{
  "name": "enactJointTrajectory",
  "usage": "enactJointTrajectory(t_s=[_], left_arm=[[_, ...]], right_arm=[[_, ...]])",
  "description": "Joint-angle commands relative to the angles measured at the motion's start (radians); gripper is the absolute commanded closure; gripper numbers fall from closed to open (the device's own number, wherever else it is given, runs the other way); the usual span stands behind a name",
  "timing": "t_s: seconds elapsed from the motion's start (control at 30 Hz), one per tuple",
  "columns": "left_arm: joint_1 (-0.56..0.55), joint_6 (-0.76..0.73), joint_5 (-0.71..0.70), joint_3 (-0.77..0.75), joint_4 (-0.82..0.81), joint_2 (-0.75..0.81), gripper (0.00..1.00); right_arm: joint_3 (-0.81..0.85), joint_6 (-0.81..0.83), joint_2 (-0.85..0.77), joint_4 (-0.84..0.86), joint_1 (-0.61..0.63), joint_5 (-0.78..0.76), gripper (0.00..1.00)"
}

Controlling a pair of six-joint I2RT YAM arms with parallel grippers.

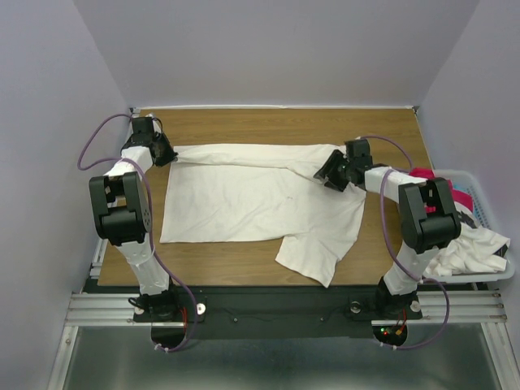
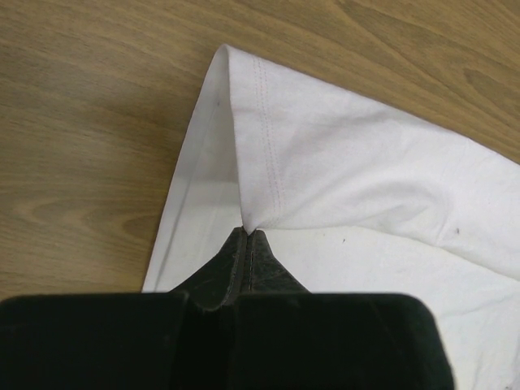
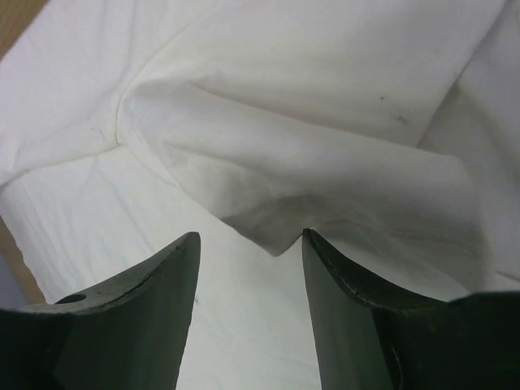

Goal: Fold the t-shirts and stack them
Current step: Fold the tshirt

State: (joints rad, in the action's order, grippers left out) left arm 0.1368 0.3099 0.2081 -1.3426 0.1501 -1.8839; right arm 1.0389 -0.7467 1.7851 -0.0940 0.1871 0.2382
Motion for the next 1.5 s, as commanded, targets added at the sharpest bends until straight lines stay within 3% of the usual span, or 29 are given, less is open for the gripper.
enactJointTrajectory(t_s=[0.0, 0.2, 0.33, 0.43, 0.6, 1.07, 1.47], left_arm=[[-0.003, 0.003, 0.007, -0.032, -0.017, 0.005, 1.0], [-0.003, 0.014, 0.019, -0.032, -0.023, 0.0, 1.0], [-0.005, 0.014, 0.019, -0.033, -0.023, 0.0, 1.0], [-0.003, 0.014, 0.019, -0.033, -0.023, 0.002, 1.0], [-0.003, 0.014, 0.019, -0.033, -0.023, 0.003, 1.0], [-0.003, 0.003, 0.011, -0.038, 0.014, 0.019, 1.0], [-0.003, 0.02, -0.047, 0.042, -0.01, -0.012, 1.0]], right_arm=[[-0.01, -0.077, 0.002, 0.129, 0.006, -0.08, 0.41], [-0.008, -0.114, 0.039, 0.174, 0.012, -0.077, 0.43], [-0.007, -0.117, 0.042, 0.181, 0.017, -0.076, 0.54], [-0.013, -0.114, 0.033, 0.18, 0.015, -0.077, 0.75], [-0.027, -0.106, 0.007, 0.18, 0.017, -0.065, 0.99], [0.039, -0.06, -0.153, -0.036, 0.015, -0.068, 1.0], [0.053, -0.019, -0.012, -0.075, 0.017, 0.013, 0.99]])
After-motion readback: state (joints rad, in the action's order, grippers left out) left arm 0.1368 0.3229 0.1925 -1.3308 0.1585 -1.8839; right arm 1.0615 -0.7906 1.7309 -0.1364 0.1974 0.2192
